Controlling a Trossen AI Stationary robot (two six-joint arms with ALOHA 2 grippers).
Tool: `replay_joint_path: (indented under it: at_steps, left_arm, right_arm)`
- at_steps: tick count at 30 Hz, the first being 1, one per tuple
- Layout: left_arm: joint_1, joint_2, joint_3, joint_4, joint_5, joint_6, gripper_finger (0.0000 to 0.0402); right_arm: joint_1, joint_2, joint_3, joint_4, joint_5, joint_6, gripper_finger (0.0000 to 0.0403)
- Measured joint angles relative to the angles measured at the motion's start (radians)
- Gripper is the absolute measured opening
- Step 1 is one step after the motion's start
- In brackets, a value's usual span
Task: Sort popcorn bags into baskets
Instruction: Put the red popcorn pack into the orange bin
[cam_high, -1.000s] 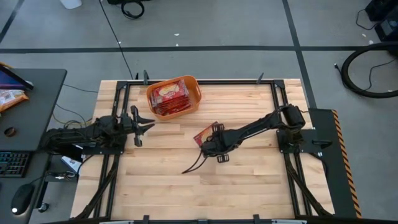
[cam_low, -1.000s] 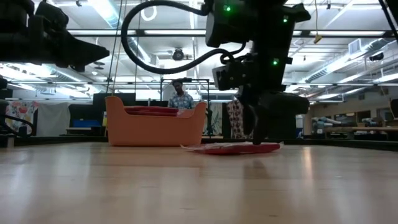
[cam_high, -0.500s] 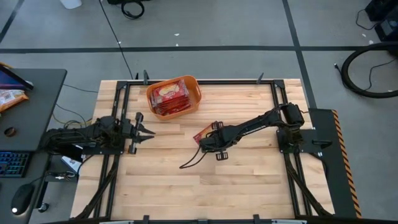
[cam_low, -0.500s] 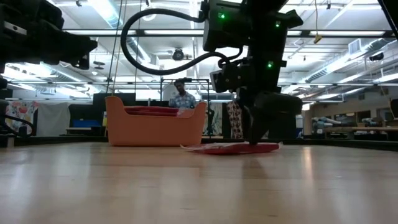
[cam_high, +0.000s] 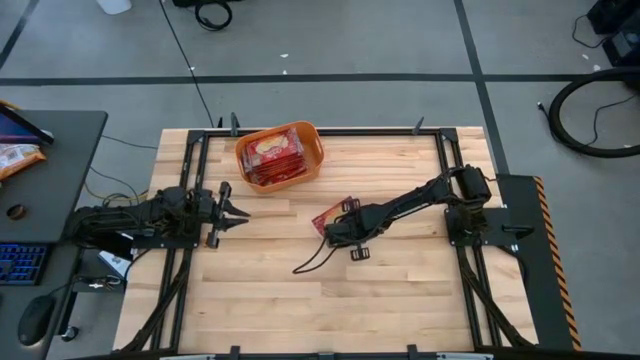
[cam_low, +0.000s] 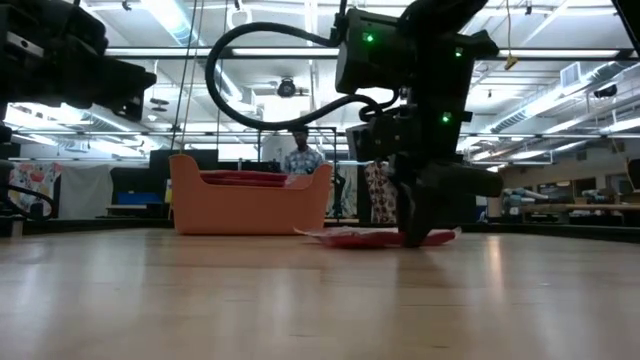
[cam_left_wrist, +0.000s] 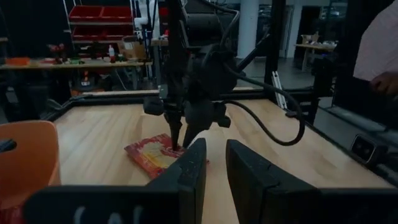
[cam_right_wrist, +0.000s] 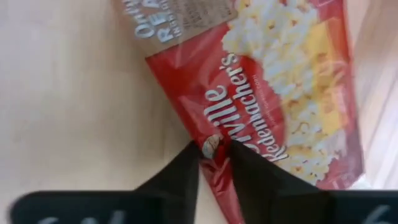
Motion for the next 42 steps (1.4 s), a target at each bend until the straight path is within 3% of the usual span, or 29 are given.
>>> replay_joint_path:
  at_steps: [3,6,11,19,24,27,34,38,42]
  left_arm:
    - [0.0,0.0,0.0,0.001,0.008,-0.047,0.0066]
    - [0.0,0.0,0.0,0.033,0.098,-0.058,0.0066]
    - [0.0,0.0,0.0,0.099,0.262,-0.079,0.0066]
    - [0.0,0.0,0.0,0.085,0.289,-0.14,0.0066]
    - [0.0,0.0,0.0,0.066,0.508,-0.138,0.0066]
    - [0.0,0.0,0.0,0.081,0.59,-0.136,0.0066]
    - [0.0,0.0,-0.001,0.105,0.583,-0.133,0.0066]
    - [0.0,0.0,-0.001,0.111,0.527,-0.133,0.0066]
    - [0.0,0.0,-0.001,0.11,0.443,-0.133,0.0066]
  right_arm:
    - [-0.002,0.002,-0.001,0.018,0.009,0.003,0.0056]
    - [-0.004,0.005,0.023,0.016,0.014,0.039,0.0012]
    - [-0.002,0.009,0.139,0.014,0.046,0.043,0.0016]
    - [-0.002,0.008,0.358,0.014,0.179,-0.08,0.0007]
    - [-0.028,0.007,0.43,0.114,0.207,-0.171,0.0004]
    - [-0.061,0.007,0.432,0.224,0.206,-0.251,0.0004]
    - [-0.16,0.007,0.432,0.453,0.154,-0.419,0.0005]
    - [-0.238,0.02,0.432,0.565,0.049,-0.459,0.0005]
    - [-0.309,0.05,0.432,0.646,0.015,-0.505,0.0005]
